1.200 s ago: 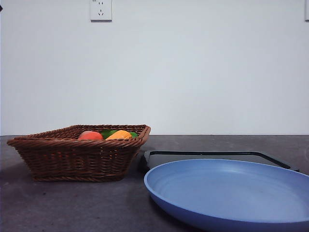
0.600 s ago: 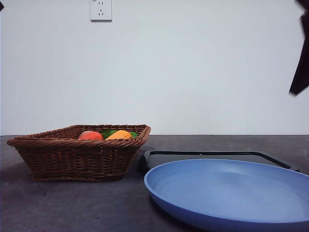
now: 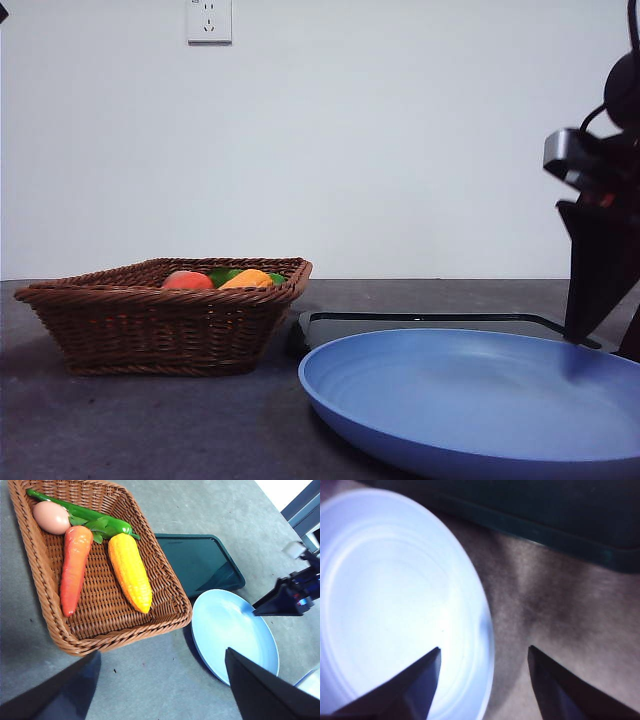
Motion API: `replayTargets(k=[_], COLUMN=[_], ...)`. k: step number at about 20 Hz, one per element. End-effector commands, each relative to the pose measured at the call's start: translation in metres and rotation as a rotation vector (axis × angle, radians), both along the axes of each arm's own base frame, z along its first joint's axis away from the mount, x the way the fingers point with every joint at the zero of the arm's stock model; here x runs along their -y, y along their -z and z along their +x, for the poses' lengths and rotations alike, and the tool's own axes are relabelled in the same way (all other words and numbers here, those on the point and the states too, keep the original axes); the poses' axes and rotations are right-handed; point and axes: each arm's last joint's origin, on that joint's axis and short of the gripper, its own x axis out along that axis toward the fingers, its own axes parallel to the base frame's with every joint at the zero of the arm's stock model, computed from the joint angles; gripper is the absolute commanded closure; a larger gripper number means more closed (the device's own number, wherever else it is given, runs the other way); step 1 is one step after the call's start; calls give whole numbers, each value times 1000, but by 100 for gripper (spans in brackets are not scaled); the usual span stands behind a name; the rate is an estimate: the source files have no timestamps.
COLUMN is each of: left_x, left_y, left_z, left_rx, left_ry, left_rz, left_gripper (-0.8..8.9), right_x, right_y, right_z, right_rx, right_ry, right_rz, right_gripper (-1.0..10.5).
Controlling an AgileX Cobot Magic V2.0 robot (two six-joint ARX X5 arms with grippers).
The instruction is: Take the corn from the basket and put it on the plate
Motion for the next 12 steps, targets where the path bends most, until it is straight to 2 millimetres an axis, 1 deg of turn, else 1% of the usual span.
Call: replayTargets(k=[1, 4, 7, 10, 12], left_x=[0, 0, 0, 1, 2], left_y=[-6, -6, -6, -5, -2], left_z=[0, 0, 0, 3, 8], left_rx=[20, 20, 21, 5, -22], left_ry=[8, 8, 8, 6, 15], left_rz=[-6, -5, -5, -9, -9], left_gripper=[409, 409, 409, 411, 411], right_x=[-5, -8, -9, -8, -7], right_y=[5, 12, 14, 14, 11], right_z=[7, 8, 9, 8, 6], right_rx=[-4, -26, -30, -39, -40], right_ry=[-24, -36, -34, -28, -20], right_rz=[-5, -10, -30, -41, -71], right_gripper=[716, 796, 945, 944, 944])
